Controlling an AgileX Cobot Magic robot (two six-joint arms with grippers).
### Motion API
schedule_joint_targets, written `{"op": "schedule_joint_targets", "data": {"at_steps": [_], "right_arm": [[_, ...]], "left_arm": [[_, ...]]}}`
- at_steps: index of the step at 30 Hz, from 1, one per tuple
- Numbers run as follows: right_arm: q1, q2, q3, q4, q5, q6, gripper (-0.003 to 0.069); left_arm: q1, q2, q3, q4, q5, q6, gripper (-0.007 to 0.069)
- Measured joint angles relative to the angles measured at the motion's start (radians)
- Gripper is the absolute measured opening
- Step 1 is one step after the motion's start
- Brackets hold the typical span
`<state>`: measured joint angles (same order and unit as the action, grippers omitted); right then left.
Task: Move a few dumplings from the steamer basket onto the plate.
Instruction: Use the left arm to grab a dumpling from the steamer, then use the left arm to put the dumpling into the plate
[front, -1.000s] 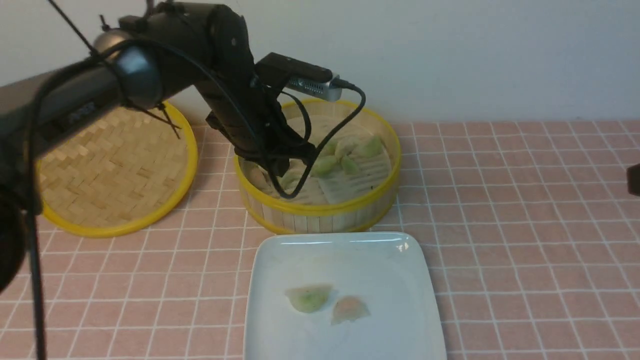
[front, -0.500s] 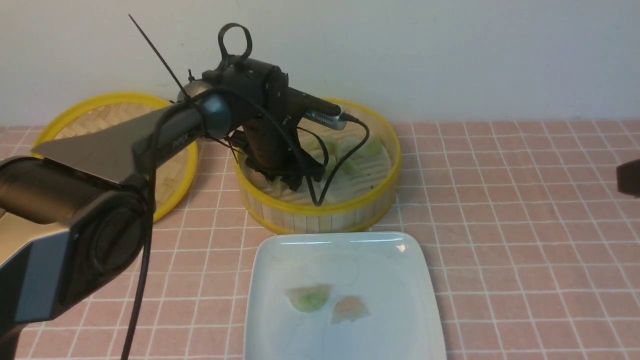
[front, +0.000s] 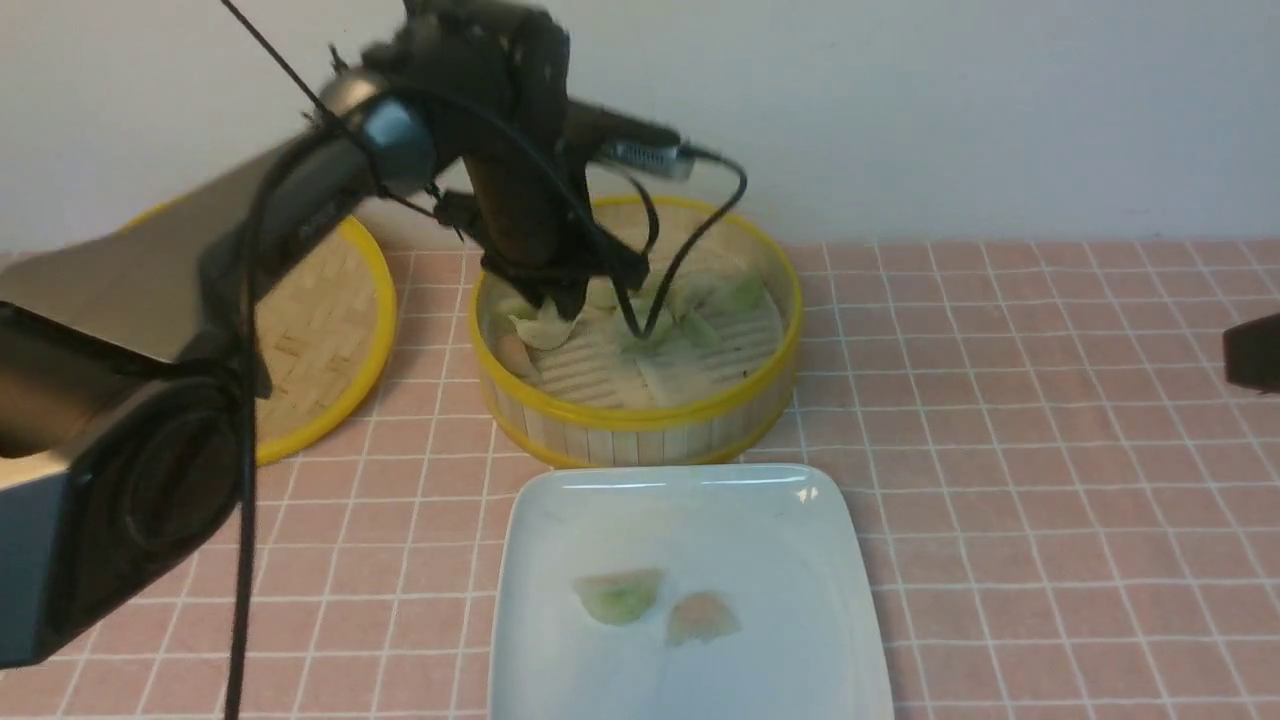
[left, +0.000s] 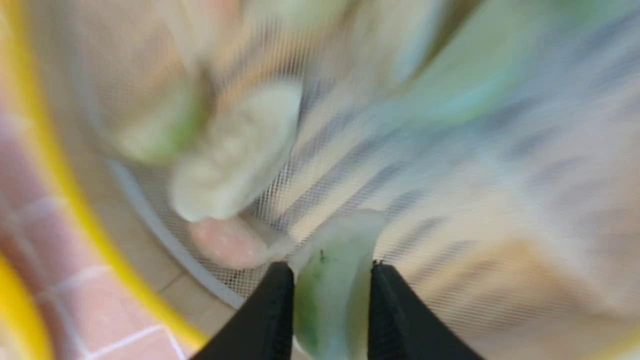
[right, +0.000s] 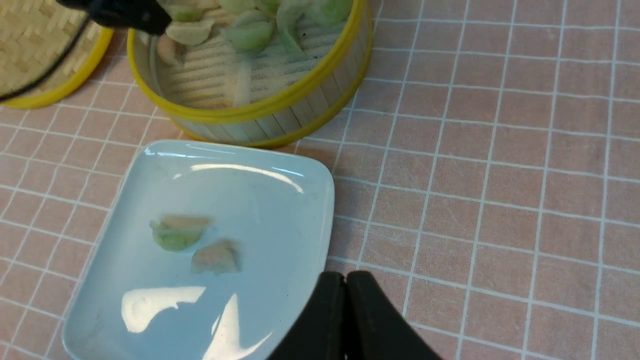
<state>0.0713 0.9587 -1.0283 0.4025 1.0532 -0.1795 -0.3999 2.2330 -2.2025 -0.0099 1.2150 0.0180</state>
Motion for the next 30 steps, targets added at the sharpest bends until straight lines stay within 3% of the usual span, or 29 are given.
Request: {"op": "schedule_joint_targets", "data": {"at_steps": [4, 8, 14, 20, 23, 28, 30], "right_arm": [[0.000, 0.004, 0.000, 0.014, -0.036, 0.000, -0.0013], [0.000, 0.016, 0.000, 0.026, -0.043, 0.000, -0.0013], [0.000, 0.020, 0.000, 0.029, -0.034, -0.029, -0.0013], [0.000, 0.037, 0.000, 0.032, -0.011, -0.037, -0.0013], [0.000, 0.080, -0.023, 0.032, 0.016, -0.038, -0.0013], [0.001, 0.198, -0.145, 0.061, 0.086, -0.059, -0.0013], [0.010, 0.239, -0.193, 0.076, 0.103, -0.076, -0.0013]], "left_arm": [[-0.007, -0.150, 0.024, -0.122, 0.011, 0.015, 0.0165], [-0.045, -0.241, 0.189, -0.213, 0.016, 0.030, 0.0165], [-0.150, -0.186, 0.409, -0.235, 0.017, 0.061, 0.0165], [-0.179, -0.096, 0.423, -0.233, 0.010, 0.065, 0.0166], [-0.182, -0.073, 0.423, -0.230, 0.010, 0.065, 0.0213], [-0.182, -0.071, 0.405, -0.226, 0.009, 0.065, 0.0379], [-0.182, -0.071, 0.386, -0.221, 0.009, 0.064, 0.0394]]}}
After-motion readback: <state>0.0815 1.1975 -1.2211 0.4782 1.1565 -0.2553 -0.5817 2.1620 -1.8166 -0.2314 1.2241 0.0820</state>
